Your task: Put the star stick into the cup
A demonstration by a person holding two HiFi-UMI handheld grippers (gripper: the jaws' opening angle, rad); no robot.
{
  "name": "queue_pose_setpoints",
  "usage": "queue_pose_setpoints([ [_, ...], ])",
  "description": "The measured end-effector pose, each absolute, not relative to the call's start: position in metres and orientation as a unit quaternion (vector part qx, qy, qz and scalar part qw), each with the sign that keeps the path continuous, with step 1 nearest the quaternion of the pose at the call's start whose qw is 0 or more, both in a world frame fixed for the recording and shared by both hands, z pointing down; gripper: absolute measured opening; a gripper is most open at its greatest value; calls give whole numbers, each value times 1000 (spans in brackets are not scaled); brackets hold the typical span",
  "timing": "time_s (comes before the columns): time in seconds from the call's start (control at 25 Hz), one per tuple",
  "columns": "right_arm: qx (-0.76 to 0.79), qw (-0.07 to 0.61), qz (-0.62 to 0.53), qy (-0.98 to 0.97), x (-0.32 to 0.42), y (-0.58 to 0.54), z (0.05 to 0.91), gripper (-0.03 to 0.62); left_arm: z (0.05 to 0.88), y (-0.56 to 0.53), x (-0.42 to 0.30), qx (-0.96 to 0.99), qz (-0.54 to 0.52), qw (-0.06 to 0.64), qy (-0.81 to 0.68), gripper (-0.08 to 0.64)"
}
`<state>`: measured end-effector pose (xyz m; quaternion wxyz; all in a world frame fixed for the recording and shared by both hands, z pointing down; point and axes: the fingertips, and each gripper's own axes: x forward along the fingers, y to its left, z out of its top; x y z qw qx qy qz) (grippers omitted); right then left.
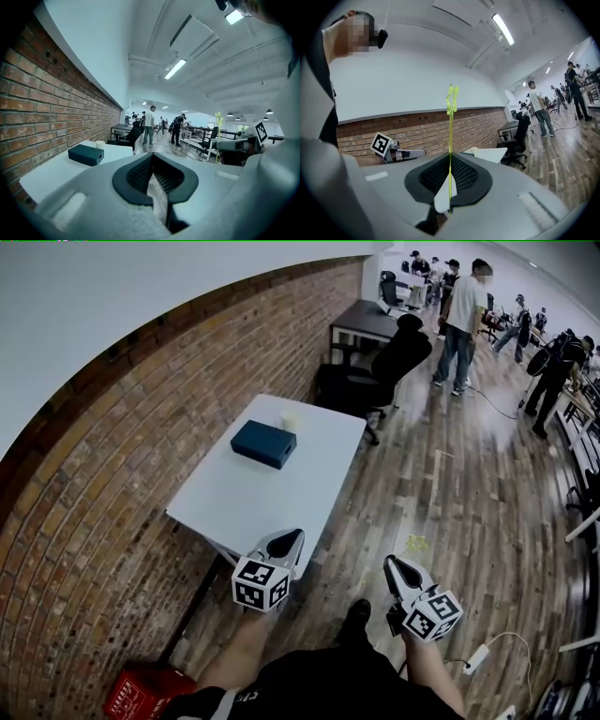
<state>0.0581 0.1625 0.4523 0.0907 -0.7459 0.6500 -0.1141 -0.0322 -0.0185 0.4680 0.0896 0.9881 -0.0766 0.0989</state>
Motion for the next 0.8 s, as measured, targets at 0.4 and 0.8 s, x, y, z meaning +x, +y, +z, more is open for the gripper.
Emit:
queue_pose_setpoints([
  [0.4, -701, 82, -127, 697, 217, 88, 449, 11, 467, -81, 105, 979, 105, 108, -135, 8],
  [0.8, -658, 65, -143, 737, 280, -2, 457, 9, 477, -145, 160, 972, 114, 107, -175, 8],
])
